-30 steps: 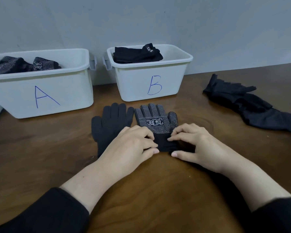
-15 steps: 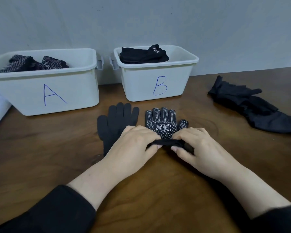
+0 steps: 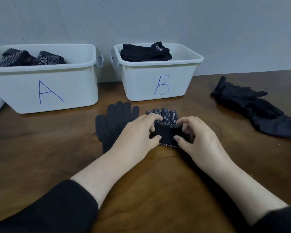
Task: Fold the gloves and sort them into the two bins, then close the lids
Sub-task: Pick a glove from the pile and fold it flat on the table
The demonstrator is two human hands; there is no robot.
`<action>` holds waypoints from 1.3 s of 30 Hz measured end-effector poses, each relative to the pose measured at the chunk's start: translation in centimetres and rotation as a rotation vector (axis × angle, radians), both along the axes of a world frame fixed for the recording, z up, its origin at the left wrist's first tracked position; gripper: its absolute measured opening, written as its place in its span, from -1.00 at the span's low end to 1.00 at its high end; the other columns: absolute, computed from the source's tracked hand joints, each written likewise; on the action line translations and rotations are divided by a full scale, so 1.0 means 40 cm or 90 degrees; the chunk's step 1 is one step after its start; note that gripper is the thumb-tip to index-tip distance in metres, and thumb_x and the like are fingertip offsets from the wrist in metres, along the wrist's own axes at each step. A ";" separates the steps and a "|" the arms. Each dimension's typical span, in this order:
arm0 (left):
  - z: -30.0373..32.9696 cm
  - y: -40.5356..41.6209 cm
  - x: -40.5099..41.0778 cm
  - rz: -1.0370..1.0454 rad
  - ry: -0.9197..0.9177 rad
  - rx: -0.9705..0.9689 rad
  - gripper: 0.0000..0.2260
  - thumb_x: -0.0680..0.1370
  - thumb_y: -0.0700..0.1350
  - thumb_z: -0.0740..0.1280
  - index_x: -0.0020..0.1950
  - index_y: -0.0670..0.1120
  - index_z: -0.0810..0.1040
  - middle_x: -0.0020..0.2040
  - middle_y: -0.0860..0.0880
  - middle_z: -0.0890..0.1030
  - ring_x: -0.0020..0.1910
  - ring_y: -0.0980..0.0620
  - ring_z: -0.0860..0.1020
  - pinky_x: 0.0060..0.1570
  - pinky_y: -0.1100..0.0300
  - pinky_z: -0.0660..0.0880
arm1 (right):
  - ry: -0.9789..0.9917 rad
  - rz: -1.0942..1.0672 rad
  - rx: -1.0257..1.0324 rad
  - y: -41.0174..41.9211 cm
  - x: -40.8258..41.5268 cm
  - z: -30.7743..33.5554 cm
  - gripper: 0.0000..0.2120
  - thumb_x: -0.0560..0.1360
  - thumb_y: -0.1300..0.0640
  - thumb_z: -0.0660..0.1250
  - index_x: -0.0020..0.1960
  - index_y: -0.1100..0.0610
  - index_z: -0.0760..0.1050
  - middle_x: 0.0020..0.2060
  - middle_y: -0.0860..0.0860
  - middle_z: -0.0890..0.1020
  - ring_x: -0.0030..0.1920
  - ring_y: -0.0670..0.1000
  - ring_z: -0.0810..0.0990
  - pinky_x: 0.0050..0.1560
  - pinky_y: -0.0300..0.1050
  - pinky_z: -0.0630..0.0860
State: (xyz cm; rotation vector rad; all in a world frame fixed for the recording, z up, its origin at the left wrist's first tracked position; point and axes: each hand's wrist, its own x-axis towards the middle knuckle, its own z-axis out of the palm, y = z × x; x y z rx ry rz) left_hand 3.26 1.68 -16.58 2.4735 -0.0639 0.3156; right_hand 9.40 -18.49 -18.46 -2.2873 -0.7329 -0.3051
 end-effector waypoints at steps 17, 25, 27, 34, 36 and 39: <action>-0.007 0.027 -0.004 -0.101 0.004 0.288 -0.54 0.67 0.13 0.16 0.57 0.13 0.25 0.54 0.25 0.28 0.50 0.19 0.16 0.50 0.05 0.02 | -0.057 0.137 -0.170 -0.031 0.031 0.013 -0.68 0.54 -0.11 0.33 0.26 -0.09 0.58 0.23 -0.31 0.57 0.29 -0.24 0.46 0.38 -0.04 0.31; -0.001 0.011 -0.035 -0.077 -0.042 0.150 -0.70 0.69 0.02 0.17 0.43 0.18 0.43 0.20 0.21 0.54 0.17 0.32 0.28 0.24 0.31 0.10 | 0.047 0.095 -0.083 -0.047 -0.012 0.043 -0.85 0.57 -0.05 0.37 0.11 -0.24 0.58 -0.07 -0.30 0.62 0.09 -0.26 0.48 0.12 -0.42 0.33; 0.004 0.004 -0.054 -0.064 -0.027 0.087 -0.68 0.69 0.08 0.16 0.45 0.23 0.37 0.08 0.22 0.52 0.07 0.31 0.26 0.14 0.32 0.16 | 0.112 0.114 -0.035 -0.056 -0.021 0.055 -0.87 0.57 -0.02 0.39 0.06 -0.24 0.59 -0.07 -0.27 0.67 0.01 -0.21 0.57 0.04 -0.39 0.43; 0.003 0.014 -0.038 0.011 -0.037 -0.075 -0.68 0.64 0.07 0.27 0.40 0.24 0.42 0.14 0.31 0.52 0.08 0.42 0.44 0.12 0.54 0.34 | 0.251 0.104 0.084 -0.008 0.019 0.094 -0.90 0.58 0.07 0.41 0.01 -0.13 0.63 -0.10 -0.14 0.73 -0.12 -0.04 0.68 -0.03 -0.18 0.56; 0.001 0.019 -0.022 0.051 -0.096 -0.062 -0.69 0.64 0.02 0.28 0.40 0.13 0.46 0.16 0.27 0.49 0.15 0.37 0.40 0.21 0.46 0.34 | 0.265 0.083 0.062 0.012 0.056 0.104 -0.94 0.58 0.08 0.41 -0.01 -0.06 0.64 -0.13 -0.17 0.73 -0.15 -0.10 0.67 -0.07 -0.25 0.54; 0.002 0.026 -0.008 0.067 -0.157 0.016 -0.74 0.65 -0.04 0.26 0.32 0.04 0.54 0.20 0.16 0.50 0.20 0.20 0.44 0.26 0.20 0.38 | 0.256 0.039 -0.027 0.037 0.113 0.109 -0.95 0.58 0.04 0.41 -0.02 -0.07 0.65 -0.16 -0.21 0.71 -0.15 -0.24 0.64 -0.10 -0.31 0.50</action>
